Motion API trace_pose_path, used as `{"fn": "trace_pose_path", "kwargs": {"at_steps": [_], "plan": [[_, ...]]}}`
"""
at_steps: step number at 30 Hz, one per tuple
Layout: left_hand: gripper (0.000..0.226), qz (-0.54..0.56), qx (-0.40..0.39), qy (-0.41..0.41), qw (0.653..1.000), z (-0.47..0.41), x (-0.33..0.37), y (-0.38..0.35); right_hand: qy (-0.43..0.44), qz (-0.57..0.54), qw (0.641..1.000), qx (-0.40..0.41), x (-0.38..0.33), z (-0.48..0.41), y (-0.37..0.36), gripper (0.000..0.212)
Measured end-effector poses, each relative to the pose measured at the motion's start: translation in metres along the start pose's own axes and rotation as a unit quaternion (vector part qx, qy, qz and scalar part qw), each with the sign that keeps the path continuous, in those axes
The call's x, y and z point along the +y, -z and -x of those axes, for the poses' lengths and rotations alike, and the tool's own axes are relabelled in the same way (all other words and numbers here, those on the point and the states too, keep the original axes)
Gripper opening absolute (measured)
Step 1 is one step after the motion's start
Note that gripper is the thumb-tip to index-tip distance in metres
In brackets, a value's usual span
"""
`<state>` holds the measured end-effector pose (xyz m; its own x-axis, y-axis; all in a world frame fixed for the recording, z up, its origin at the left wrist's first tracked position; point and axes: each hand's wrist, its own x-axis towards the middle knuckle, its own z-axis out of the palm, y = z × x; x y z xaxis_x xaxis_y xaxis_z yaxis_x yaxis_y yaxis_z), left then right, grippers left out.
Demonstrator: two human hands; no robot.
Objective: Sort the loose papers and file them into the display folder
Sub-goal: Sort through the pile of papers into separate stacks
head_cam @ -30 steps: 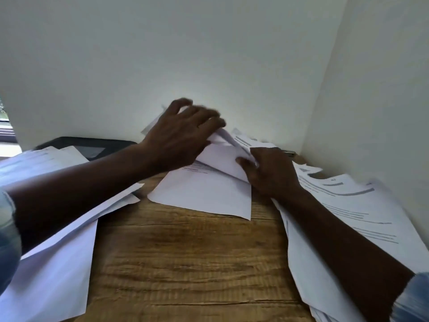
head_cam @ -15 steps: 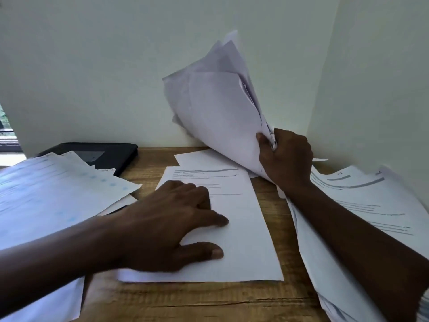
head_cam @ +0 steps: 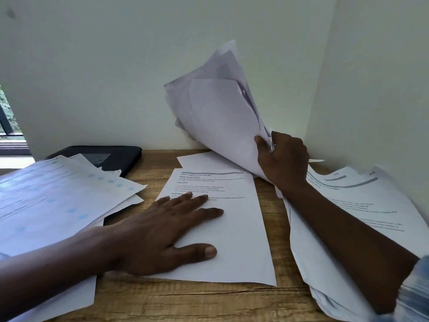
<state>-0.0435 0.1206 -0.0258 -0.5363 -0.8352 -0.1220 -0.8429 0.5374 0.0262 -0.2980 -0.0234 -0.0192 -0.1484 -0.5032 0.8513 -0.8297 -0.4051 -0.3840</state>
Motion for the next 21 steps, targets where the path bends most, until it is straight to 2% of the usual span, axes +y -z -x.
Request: {"fn": "trace_pose_path", "kwargs": {"at_steps": [7, 13, 15, 18, 21], "plan": [[0.065, 0.017, 0.049, -0.01, 0.999, -0.005, -0.006, -0.002, -0.012, 0.003, 1.0, -0.005, 0.001, -0.001, -0.003, 0.045], [0.044, 0.033, 0.181, -0.04, 0.982, -0.001, -0.013, -0.001, -0.037, 0.012, 0.999, -0.038, -0.002, 0.0, 0.002, 0.036], [0.038, 0.051, 0.22, -0.063, 0.972, 0.005, -0.013, 0.006, -0.063, 0.009, 0.994, -0.084, -0.003, -0.001, 0.003, 0.037], [0.034, 0.071, 0.222, -0.073, 0.97, 0.02, -0.015, 0.021, -0.102, 0.015, 0.974, -0.202, 0.0, -0.01, 0.001, 0.037], [0.036, 0.084, 0.242, -0.145, 0.956, 0.039, -0.011, 0.034, -0.161, -0.007, 0.915, -0.369, -0.003, -0.035, -0.001, 0.032]]}}
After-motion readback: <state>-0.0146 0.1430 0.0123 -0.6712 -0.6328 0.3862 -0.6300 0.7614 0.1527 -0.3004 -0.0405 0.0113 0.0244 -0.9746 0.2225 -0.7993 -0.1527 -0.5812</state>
